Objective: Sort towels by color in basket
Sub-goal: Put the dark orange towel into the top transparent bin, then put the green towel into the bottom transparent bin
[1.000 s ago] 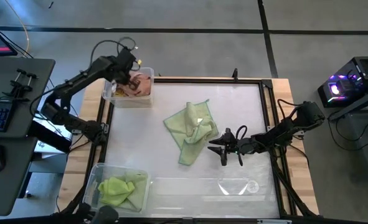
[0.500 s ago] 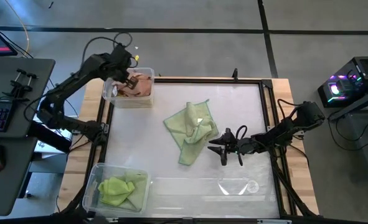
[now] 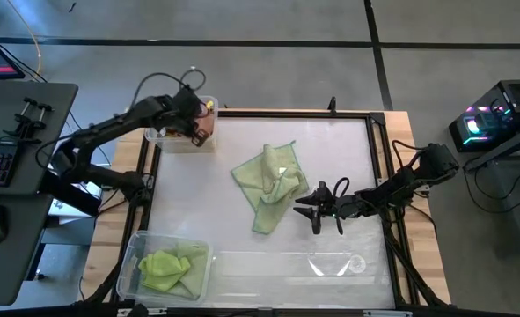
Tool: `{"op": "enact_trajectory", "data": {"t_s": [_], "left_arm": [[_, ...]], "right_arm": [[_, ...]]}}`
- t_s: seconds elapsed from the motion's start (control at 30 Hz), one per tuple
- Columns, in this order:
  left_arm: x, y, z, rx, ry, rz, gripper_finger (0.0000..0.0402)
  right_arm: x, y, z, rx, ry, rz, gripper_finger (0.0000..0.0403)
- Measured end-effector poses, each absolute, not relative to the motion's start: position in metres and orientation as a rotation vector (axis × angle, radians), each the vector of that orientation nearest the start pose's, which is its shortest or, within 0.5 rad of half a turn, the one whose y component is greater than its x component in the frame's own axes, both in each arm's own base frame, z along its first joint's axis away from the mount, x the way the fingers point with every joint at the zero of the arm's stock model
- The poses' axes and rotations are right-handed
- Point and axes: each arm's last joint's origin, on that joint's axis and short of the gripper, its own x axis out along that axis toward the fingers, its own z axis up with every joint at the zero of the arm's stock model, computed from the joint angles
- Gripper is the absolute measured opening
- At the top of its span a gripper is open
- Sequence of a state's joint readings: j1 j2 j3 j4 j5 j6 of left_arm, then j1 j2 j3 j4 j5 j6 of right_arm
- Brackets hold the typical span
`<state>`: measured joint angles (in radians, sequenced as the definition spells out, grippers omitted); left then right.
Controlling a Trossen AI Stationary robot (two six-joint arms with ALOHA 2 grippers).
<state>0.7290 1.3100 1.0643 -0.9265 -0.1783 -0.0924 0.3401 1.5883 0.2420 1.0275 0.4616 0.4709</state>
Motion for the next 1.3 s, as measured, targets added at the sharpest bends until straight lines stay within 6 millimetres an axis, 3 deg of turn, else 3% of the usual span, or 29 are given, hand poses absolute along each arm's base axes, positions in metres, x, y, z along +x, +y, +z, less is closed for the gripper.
{"op": "enact_trajectory", "data": {"t_s": [0.1,0.2,0.27,0.4,0.53,0.7,0.87,1.0,1.17,1.3], "left_arm": [[0.173,0.168,0.248,-0.391,1.201,0.910,0.0000],[0.169,0.171,0.245,-0.354,1.249,0.936,0.0000],[0.168,0.172,0.253,-0.327,1.259,0.959,0.0000],[0.165,0.164,0.288,-0.287,1.221,1.000,0.0000],[0.176,0.138,0.318,-0.288,1.030,0.885,0.0000],[0.222,0.076,0.325,-0.208,0.761,0.493,0.0000],[0.272,0.006,0.306,-0.004,0.503,0.336,0.0000],[0.310,-0.031,0.280,0.046,0.360,0.301,0.0000],[0.358,-0.050,0.232,0.118,0.261,0.260,0.0002],[0.387,-0.043,0.199,0.136,0.317,0.278,0.0030]], "right_arm": [[0.218,0.063,0.113,0.343,0.258,-0.187,0.0142],[0.218,0.062,0.113,0.344,0.257,-0.195,0.0142],[0.219,0.061,0.113,0.345,0.256,-0.201,0.0142],[0.219,0.059,0.113,0.345,0.254,-0.211,0.0142],[0.219,0.059,0.113,0.346,0.254,-0.211,0.0142],[0.216,0.067,0.119,0.351,0.234,-0.165,0.0142],[0.205,0.078,0.136,0.315,0.196,-0.103,0.0142],[0.192,0.083,0.152,0.275,0.183,-0.124,0.0142],[0.174,0.083,0.165,0.232,0.194,-0.179,0.0142],[0.164,0.082,0.166,0.240,0.227,-0.213,0.0142]]}}
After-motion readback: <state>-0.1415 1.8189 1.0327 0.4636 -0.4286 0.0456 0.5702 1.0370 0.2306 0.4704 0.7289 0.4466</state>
